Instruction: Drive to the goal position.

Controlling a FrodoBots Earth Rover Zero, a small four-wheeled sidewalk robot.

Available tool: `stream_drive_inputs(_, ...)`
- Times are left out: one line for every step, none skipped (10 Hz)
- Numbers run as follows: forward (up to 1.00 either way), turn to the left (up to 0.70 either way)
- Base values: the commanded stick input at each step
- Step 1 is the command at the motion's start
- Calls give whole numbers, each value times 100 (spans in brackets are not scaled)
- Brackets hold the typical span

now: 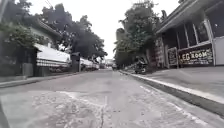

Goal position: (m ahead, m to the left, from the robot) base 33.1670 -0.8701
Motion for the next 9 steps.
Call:
stream_drive_inputs(96,-6)
stream_drive_inputs(96,-22)
stream_drive_inputs(97,-35)
stream_drive_inputs(97,-22)
stream_drive_inputs(97,0)
stream_drive_inputs(97,0)
stream_drive_inputs(97,0)
stream_drive_inputs(97,0)
stream_drive_inputs(97,0)
